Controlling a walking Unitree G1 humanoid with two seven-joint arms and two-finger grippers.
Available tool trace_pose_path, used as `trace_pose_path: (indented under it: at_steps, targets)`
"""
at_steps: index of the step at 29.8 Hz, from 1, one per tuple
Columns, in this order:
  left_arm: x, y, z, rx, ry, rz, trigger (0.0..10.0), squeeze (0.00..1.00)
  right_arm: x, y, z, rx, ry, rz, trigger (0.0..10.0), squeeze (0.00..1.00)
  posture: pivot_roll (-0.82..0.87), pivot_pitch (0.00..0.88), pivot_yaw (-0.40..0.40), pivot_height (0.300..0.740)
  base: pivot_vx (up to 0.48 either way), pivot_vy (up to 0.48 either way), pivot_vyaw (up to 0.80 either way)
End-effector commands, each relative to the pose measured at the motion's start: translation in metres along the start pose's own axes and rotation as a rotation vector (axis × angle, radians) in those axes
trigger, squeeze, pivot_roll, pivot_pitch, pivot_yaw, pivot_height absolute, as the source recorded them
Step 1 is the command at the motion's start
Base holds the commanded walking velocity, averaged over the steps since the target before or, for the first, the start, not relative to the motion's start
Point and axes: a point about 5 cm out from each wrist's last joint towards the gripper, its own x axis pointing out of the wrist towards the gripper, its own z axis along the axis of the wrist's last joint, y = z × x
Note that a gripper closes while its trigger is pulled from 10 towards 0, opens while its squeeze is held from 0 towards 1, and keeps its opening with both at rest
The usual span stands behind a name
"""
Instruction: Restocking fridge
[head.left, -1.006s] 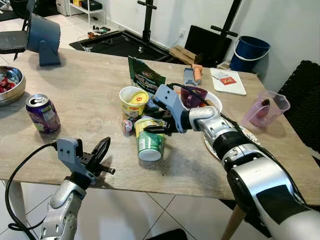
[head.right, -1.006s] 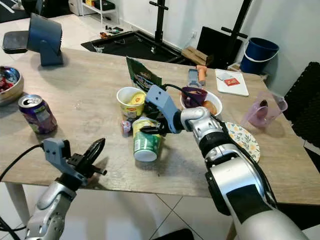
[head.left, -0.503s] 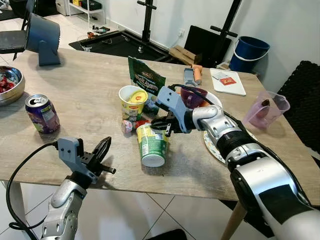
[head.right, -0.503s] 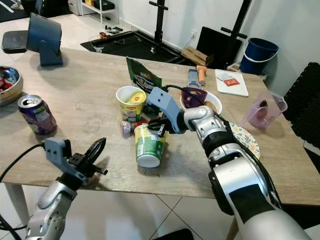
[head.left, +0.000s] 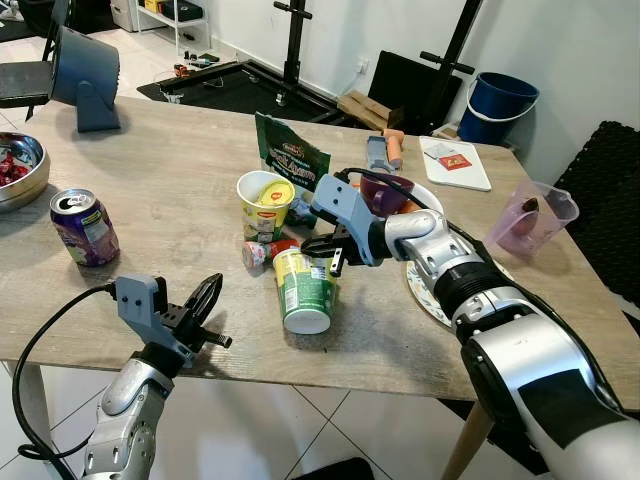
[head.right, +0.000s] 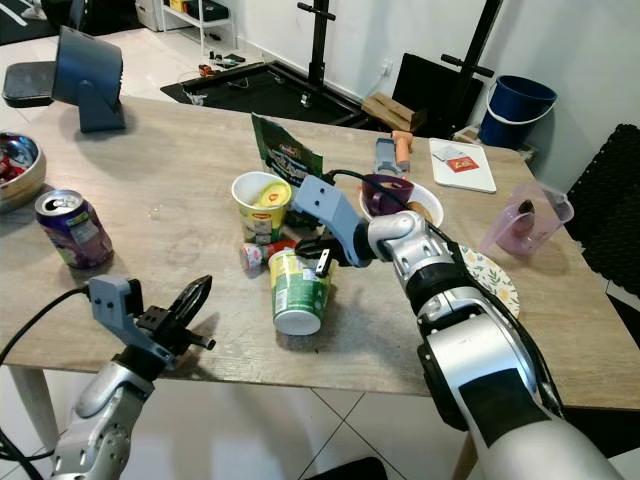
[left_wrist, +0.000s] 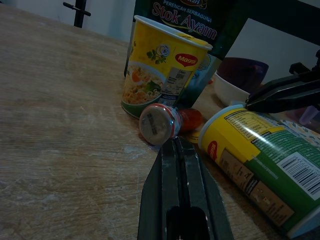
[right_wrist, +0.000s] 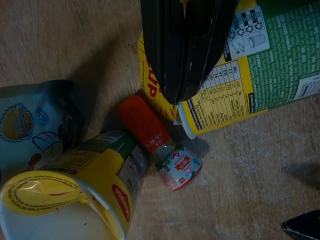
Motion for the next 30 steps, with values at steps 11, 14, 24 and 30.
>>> trace_pose_path:
  at_steps: [11,14,24,30]
  targets:
    - [0.004,-0.002,-0.006,-0.008,0.019,-0.017,10.0,0.00,-0.029,-0.013,-0.011,0.106,-0.156,-0.053,0.0,0.00,0.18,0.089,-0.101,0.740,0.000,0.000,0.00]
    - [0.005,-0.002,-0.006,-0.008,0.021,-0.023,10.0,0.00,-0.046,-0.023,-0.009,0.108,-0.221,-0.122,0.0,0.00,0.17,0.086,-0.093,0.740,0.000,0.000,0.00]
    - [0.014,-0.003,-0.007,-0.014,0.026,-0.053,10.0,0.00,-0.087,-0.037,-0.015,0.056,-0.370,-0.311,0.0,0.00,0.15,0.077,-0.068,0.740,0.000,0.000,0.00]
    - [0.018,-0.004,-0.007,-0.017,0.029,-0.070,10.0,0.00,-0.101,-0.035,-0.017,0.038,-0.433,-0.355,0.0,0.00,0.13,0.071,-0.051,0.740,0.000,0.000,0.00]
